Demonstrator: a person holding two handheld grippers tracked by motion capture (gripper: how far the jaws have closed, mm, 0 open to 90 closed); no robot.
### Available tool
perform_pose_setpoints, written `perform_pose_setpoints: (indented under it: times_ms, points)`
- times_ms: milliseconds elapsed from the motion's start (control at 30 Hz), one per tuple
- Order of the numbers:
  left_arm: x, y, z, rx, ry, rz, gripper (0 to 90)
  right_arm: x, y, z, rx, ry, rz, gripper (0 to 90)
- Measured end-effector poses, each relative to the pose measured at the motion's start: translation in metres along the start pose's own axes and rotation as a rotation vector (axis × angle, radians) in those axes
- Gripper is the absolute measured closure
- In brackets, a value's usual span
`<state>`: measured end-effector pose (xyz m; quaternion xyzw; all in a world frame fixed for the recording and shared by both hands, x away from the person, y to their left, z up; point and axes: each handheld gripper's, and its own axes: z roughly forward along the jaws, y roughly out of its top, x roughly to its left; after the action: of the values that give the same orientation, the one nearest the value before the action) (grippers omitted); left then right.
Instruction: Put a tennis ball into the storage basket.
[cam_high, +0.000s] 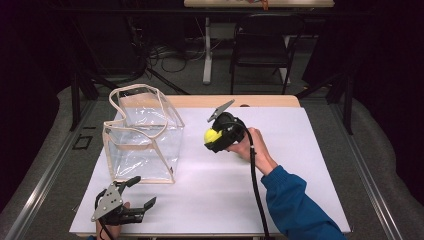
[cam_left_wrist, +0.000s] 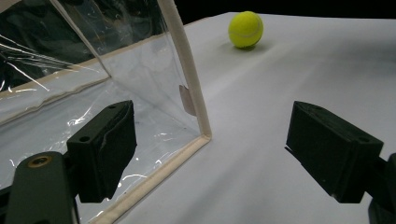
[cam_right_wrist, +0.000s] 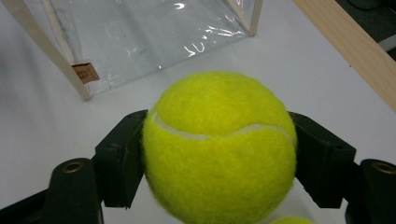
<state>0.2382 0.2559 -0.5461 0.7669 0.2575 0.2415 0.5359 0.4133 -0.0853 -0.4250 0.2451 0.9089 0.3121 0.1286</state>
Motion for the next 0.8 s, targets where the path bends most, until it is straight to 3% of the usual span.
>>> perform_pose_setpoints:
  times_ms: [800]
  points:
    - [-0.001, -0.001, -0.002, -0.006, 0.005, 0.002, 15.9, 0.0, 0.027, -0.005, -0.01, 0.003, -0.028, 26.1]
